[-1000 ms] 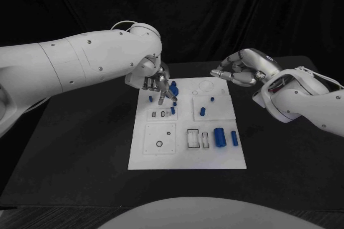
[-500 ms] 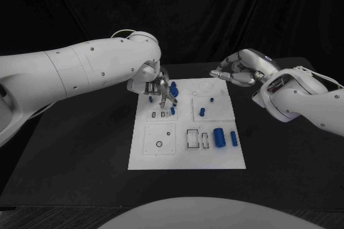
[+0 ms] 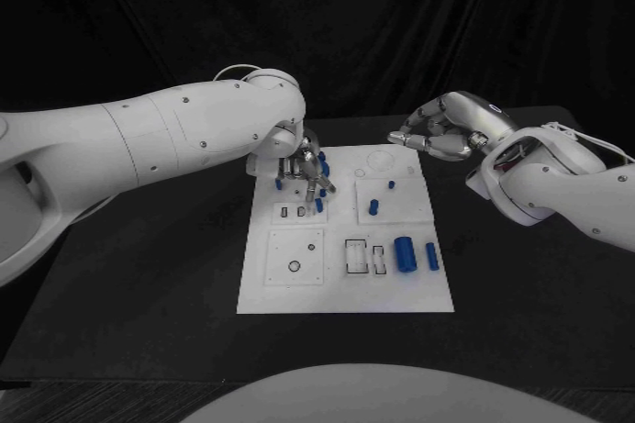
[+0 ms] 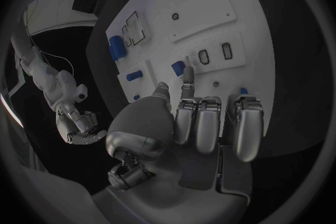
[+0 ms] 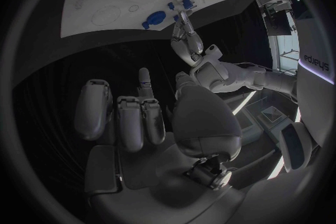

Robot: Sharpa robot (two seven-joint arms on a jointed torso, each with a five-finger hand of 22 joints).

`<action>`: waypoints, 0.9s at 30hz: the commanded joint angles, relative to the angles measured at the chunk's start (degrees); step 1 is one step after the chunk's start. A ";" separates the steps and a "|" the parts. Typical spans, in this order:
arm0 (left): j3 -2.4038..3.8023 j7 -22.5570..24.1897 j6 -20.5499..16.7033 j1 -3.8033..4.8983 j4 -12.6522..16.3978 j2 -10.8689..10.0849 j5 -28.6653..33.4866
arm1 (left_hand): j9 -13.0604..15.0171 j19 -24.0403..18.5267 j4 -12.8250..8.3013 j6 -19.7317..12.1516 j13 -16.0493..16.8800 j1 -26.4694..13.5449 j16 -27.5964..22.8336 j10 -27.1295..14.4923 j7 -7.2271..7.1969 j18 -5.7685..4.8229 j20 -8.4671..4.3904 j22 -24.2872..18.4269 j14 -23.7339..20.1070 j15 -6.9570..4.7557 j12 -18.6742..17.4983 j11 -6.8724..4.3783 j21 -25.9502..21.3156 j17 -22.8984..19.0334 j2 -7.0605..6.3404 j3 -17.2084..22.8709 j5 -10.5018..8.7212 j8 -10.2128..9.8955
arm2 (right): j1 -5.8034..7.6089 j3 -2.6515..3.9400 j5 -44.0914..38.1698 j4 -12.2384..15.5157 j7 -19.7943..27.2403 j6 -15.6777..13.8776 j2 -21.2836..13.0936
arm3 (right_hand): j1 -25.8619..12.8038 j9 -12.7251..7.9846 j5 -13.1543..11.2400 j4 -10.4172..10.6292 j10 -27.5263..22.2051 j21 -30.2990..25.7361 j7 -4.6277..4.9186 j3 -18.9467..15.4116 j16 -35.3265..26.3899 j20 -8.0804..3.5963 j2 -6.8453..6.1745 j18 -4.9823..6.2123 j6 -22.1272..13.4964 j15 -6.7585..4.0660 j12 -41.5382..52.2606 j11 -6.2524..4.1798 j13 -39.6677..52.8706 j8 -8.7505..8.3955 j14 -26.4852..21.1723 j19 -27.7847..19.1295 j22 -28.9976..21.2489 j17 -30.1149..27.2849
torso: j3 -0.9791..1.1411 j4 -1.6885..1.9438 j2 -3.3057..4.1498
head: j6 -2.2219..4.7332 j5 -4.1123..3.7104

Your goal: Assemble the parts on the task board

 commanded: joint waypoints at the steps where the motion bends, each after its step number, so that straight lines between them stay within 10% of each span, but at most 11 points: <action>1: 0.04 1.57 -1.22 -0.41 -0.41 0.25 0.49 | 1.09 2.35 -0.15 -0.39 15.18 0.07 0.76 6.47 -0.19 -2.30 -0.17 10.80 6.06 -0.54 0.80 -0.35 0.27 15.23 -0.38 1.96 1.09 -0.78 | -0.13 0.04 -0.06 0.02 -0.81 0.42 0.00 | 0.26 -0.23 0.96 0.50 6.35 0.09 -0.10 -1.77 0.21 0.09 1.38 -1.87 0.40 0.46 0.95 0.14 15.50 -1.12 5.47 0.37 10.86 13.68 | 0.08 0.09 -0.15 | -0.01 -0.33; 27: 0.04 1.93 -0.12 -1.68 -0.52 0.30 0.49 | 1.53 1.92 -0.98 1.08 15.18 0.00 0.76 6.47 -0.38 -2.16 -0.01 10.32 6.06 -0.46 0.80 -0.36 -0.05 15.23 -0.65 3.18 1.24 -1.52 | -0.21 0.04 -0.06 -0.54 -0.68 1.28 0.57 | 0.36 -0.24 1.10 0.50 6.35 0.01 -0.09 -1.86 0.09 0.09 1.39 -1.85 0.36 0.46 0.95 0.14 15.50 -1.17 5.43 0.36 10.84 13.52 | -0.03 -0.05 -0.10 | -0.01 -0.24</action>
